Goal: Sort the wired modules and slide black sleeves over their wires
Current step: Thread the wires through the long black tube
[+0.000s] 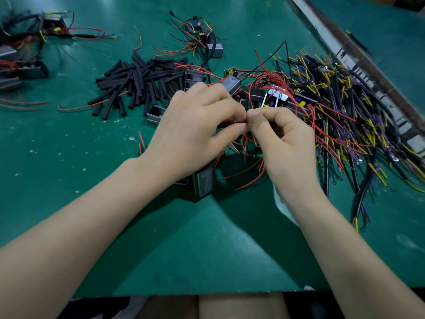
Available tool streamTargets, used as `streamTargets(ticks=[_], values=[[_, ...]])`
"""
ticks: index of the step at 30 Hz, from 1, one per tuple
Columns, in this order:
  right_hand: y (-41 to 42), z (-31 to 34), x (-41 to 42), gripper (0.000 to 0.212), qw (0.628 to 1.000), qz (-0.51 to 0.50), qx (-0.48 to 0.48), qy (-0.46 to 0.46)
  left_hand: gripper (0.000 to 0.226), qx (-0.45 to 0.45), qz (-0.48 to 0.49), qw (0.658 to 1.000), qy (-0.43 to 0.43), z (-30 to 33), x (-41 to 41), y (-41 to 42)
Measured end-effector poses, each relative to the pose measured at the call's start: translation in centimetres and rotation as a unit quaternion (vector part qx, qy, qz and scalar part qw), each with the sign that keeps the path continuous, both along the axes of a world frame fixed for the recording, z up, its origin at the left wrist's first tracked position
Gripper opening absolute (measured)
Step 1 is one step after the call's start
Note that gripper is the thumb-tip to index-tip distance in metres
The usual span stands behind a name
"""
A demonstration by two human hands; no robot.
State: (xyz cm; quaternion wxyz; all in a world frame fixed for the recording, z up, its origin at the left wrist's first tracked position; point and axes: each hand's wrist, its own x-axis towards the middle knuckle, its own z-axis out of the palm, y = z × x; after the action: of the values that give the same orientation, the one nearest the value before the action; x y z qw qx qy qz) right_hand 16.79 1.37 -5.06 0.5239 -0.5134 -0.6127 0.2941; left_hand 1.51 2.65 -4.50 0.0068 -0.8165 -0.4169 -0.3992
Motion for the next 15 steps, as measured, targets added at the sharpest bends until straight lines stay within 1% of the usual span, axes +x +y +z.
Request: streamTargets(ticks=[3,6,10,13,15], values=[[0.08,-0.06,0.19,0.01,1.0,0.007,0.0,-0.007,0.018,-0.044,-0.018,0.998,-0.038,0.27,-0.17,0.01],[0.03,-0.09,0.27,0.009,0.999,0.01,0.015,-0.033,0.02,-0.097,-0.033,0.992,-0.072,0.73,-0.47,0.09],[-0.16,-0.06,0.2,0.01,0.988,-0.006,0.106,-0.115,0.023,-0.161,-0.028,0.982,-0.09,1.05,-0.43,0.14],[-0.12,-0.37,0.16,0.012,0.979,-0.02,0.143,-0.142,0.025,-0.165,0.007,0.984,-0.073,0.87,-0.23,-0.04],[-0.04,-0.54,0.13,0.013,0.977,-0.026,0.152,-0.149,0.026,-0.128,0.038,0.991,-0.031,0.64,-0.03,-0.22]])
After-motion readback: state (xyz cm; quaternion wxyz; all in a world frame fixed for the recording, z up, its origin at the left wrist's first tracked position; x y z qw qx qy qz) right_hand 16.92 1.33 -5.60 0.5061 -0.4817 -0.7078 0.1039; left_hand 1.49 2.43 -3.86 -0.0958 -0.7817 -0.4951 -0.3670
